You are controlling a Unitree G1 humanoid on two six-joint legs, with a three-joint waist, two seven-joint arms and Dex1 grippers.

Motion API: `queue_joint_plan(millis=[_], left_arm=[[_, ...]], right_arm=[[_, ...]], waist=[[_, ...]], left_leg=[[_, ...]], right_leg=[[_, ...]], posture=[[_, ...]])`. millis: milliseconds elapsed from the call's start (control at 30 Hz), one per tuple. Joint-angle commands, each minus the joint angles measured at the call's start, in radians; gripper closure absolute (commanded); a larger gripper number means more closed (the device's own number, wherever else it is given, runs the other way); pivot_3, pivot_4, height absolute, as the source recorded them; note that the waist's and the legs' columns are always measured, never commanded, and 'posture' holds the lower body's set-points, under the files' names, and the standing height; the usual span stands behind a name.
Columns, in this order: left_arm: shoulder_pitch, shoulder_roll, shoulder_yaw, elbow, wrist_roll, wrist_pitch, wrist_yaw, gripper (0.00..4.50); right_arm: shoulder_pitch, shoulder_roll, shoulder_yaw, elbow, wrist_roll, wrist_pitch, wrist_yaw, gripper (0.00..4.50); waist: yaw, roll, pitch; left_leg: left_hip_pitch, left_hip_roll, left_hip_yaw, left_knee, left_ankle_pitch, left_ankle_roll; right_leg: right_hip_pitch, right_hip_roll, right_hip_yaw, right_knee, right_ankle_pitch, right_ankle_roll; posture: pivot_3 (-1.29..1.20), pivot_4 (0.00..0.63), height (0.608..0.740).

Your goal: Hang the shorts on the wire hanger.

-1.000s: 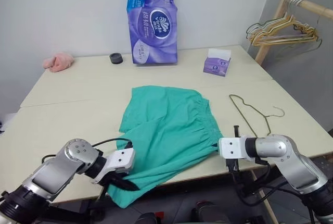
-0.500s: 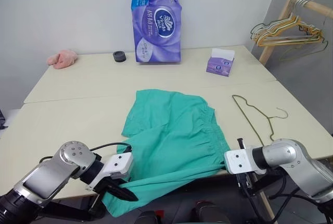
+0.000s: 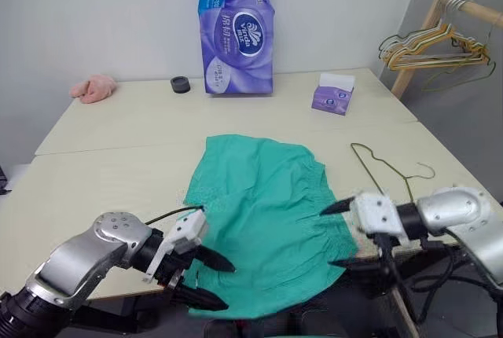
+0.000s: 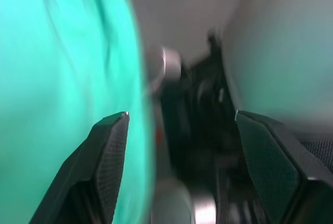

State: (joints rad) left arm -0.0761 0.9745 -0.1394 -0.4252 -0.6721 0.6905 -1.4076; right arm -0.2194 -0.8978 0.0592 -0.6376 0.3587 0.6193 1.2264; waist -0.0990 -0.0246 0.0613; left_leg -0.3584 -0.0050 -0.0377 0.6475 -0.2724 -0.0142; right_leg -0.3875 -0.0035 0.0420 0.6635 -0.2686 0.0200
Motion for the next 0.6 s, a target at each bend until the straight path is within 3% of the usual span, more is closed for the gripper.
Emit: queue_joint_plan(millis=[33,100,200,333,467,600], left_arm=[[-0.051,-0.053,0.091,-0.036,-0.119,0.073,0.088,1.18],[-0.11,-0.111,0.103,-0.019,-0.111,0.083,0.178,1.18],[-0.252,-0.215,0.035,0.094,0.121,-0.062,0.361,1.18],[-0.306,-0.26,-0.065,0.202,0.328,-0.261,0.397,1.18],[-0.323,-0.302,-0.106,0.229,0.357,-0.304,0.366,1.18],[-0.336,-0.319,-0.12,0.2,0.323,-0.252,0.322,1.18]], right_arm=[[-0.063,0.064,-0.139,0.012,0.113,0.117,-0.137,0.02],[-0.081,0.105,-0.184,0.066,0.097,0.146,-0.241,0.02],[-0.04,0.168,-0.261,0.176,0.015,0.214,-0.455,0.02],[-0.01,0.237,-0.338,0.303,-0.045,0.321,-0.665,0.02],[0.006,0.275,-0.392,0.417,-0.132,0.335,-0.836,0.02],[0.007,0.282,-0.407,0.491,-0.126,0.343,-0.858,0.02]], waist=[[0.001,-0.001,0.001],[0.005,-0.001,0.0],[0.025,-0.002,0.0],[0.032,-0.002,-0.001],[0.019,-0.001,0.0],[0.007,-0.001,0.0]], left_leg=[[0.0,0.0,0.0,0.0,0.0,0.0],[0.0,0.0,0.0,0.001,0.0,0.0],[-0.001,-0.002,-0.001,0.002,0.0,0.0],[-0.001,-0.003,0.003,0.003,0.0,0.0],[-0.002,-0.002,0.007,0.001,0.0,0.0],[-0.002,-0.002,0.007,0.001,0.0,0.0]], right_leg=[[0.0,0.0,0.0,0.0,0.0,0.0],[0.001,0.0,0.0,0.0,0.0,0.0],[0.001,-0.001,0.0,0.0,0.001,0.001],[0.001,-0.001,0.004,0.0,0.004,-0.003],[-0.002,-0.002,0.007,0.0,0.004,-0.003],[-0.002,-0.001,0.007,0.0,0.004,-0.003]], posture=[[-0.13,0.033,0.74],[-0.14,0.033,0.74],[-0.13,0.037,0.74],[-0.14,0.038,0.74],[-0.14,0.04,0.74],[-0.15,0.041,0.74]])
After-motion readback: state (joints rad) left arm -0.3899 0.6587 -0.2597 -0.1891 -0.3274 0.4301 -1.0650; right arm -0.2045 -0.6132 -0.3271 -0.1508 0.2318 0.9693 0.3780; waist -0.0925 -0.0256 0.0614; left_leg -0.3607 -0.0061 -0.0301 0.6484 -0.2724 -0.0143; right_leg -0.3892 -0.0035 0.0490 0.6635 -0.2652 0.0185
